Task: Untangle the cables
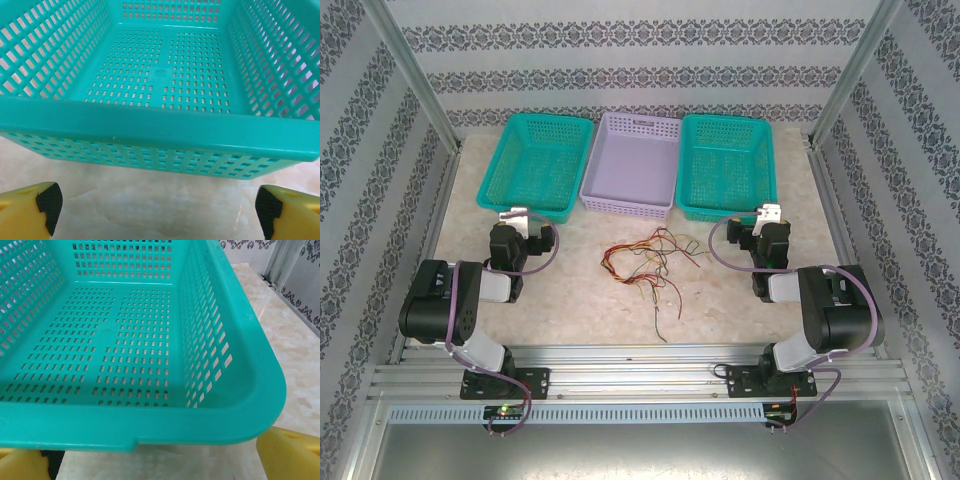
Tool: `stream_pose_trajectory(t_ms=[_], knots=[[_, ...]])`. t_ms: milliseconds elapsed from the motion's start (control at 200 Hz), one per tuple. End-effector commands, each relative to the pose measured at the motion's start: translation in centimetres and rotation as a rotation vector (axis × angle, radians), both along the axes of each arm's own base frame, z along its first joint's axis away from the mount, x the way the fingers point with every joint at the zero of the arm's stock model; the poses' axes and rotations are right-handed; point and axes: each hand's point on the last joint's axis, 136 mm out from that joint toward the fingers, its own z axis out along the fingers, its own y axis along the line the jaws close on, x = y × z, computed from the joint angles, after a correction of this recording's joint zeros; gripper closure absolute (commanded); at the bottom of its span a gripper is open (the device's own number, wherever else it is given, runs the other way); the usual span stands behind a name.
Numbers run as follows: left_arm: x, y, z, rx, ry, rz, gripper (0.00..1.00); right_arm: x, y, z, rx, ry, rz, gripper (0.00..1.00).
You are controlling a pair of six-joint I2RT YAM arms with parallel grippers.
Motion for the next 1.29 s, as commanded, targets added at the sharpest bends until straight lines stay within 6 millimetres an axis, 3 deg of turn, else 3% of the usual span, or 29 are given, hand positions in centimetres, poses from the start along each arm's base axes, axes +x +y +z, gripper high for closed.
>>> stream_pose_trajectory(t_ms=[0, 130, 245, 360, 385, 540, 640, 699, 939, 969, 1069, 1189, 1289], knots=[[0.4, 0.2, 0.6, 0.011, -0.014, -0.007, 0.0, 0.7, 0.3, 1.5, -0.003, -0.044, 0.023, 0.02], [0.4, 0.2, 0.6, 0.01, -0.014, -0.007, 0.0, 0.7, 0.4, 1.5, -0.005, -0.045, 0.028, 0.02], [0.4, 0.2, 0.6, 0.011, -0.014, -0.007, 0.0, 0.5, 1.8, 2.4, -0.014, -0.063, 0.105, 0.02], [0.4, 0.2, 0.6, 0.011, -0.015, -0.006, 0.0, -1.0, 0.4, 6.2, -0.016, -0.14, 0.015, 0.02], [0.4, 0.2, 0.6, 0.01, -0.014, -0.006, 0.0, -2.0, 0.3, 5.8, -0.014, -0.124, 0.016, 0.02], [0.4, 0.2, 0.6, 0.01, -0.014, -0.007, 0.0, -4.2, 1.2, 10.6, 0.01, -0.224, 0.06, 0.02], [0.4, 0.2, 0.6, 0.011, -0.013, -0.007, 0.0, -5.0, 2.4, 12.7, 0.045, -0.265, 0.116, 0.02], [0.4, 0.2, 0.6, 0.009, -0.014, -0.006, 0.0, -5.6, 2.8, 12.9, 0.057, -0.265, 0.135, 0.02], [0.4, 0.2, 0.6, 0.011, -0.014, -0.006, 0.0, -8.7, 7.3, 16.6, 0.347, -0.323, 0.351, 0.02], [0.4, 0.2, 0.6, 0.01, -0.014, -0.007, 0.0, -9.1, 7.6, 18.0, 0.414, -0.335, 0.359, 0.02], [0.4, 0.2, 0.6, 0.011, -0.014, -0.006, 0.0, -10.5, 8.0, 19.7, 0.567, -0.322, 0.375, 0.02], [0.4, 0.2, 0.6, 0.011, -0.014, -0.007, 0.0, -11.5, 8.8, 20.8, 0.635, -0.341, 0.424, 0.02], [0.4, 0.2, 0.6, 0.01, -0.014, -0.007, 0.0, -10.6, 8.2, 18.7, 0.607, -0.252, 0.324, 0.02]])
